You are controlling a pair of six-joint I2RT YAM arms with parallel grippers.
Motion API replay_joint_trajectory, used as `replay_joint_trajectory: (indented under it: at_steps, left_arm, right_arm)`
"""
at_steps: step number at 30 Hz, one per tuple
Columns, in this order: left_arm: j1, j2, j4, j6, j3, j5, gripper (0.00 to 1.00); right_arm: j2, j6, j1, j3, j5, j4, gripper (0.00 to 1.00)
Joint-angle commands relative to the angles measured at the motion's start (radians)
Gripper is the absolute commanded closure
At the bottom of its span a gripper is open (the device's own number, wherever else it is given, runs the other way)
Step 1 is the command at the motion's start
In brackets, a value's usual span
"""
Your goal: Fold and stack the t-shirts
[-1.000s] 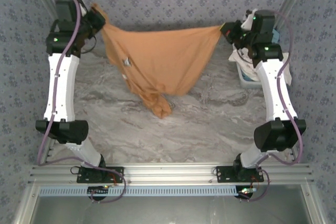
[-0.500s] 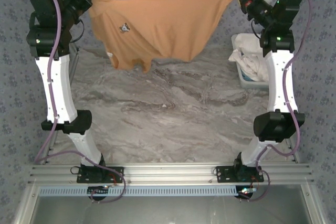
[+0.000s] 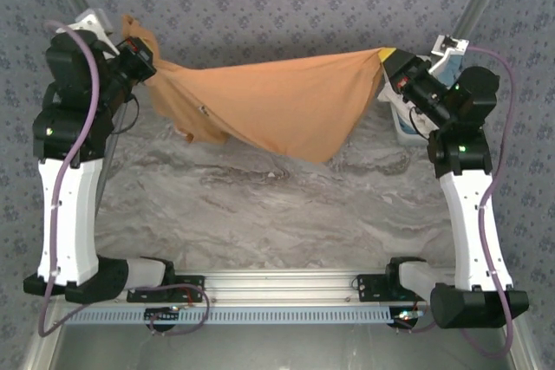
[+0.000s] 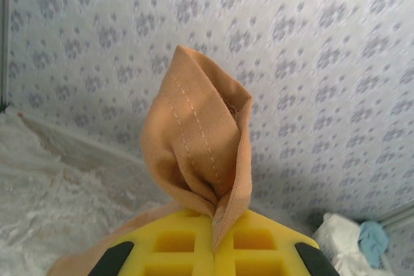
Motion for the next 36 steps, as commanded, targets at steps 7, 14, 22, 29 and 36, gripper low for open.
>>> replay_joint_trajectory:
  at_steps: [7, 14, 22, 29, 36]
  left_arm:
    - [0.060, 0.405, -0.100, 0.016, 0.377, 0.043, 1.00]
    - [0.111, 0.712, -0.192, -0.016, 0.924, 0.114, 1.00]
    - [0.109, 0.539, -0.055, -0.010, 0.874, 0.112, 1.00]
    - [-0.103, 0.226, -0.264, 0.001, 0.410, -0.066, 1.00]
    - [-0.199, -0.305, -0.114, -0.406, -0.776, -0.040, 0.84]
  right_arm:
    - [0.344, -0.010, 0.003, 0.205, -0.004, 0.043, 1.00]
    - [0.597, 0.038, -0.028, 0.537, -0.042, 0.098, 1.00]
    - [0.673, 0.107, -0.103, 0.786, -0.059, 0.084, 1.00]
    - [0.450, -0.008, -0.118, 0.478, -0.100, -0.041, 1.00]
    - [0.103, -0.291, 0.021, -0.190, 0.080, -0.474, 0.71]
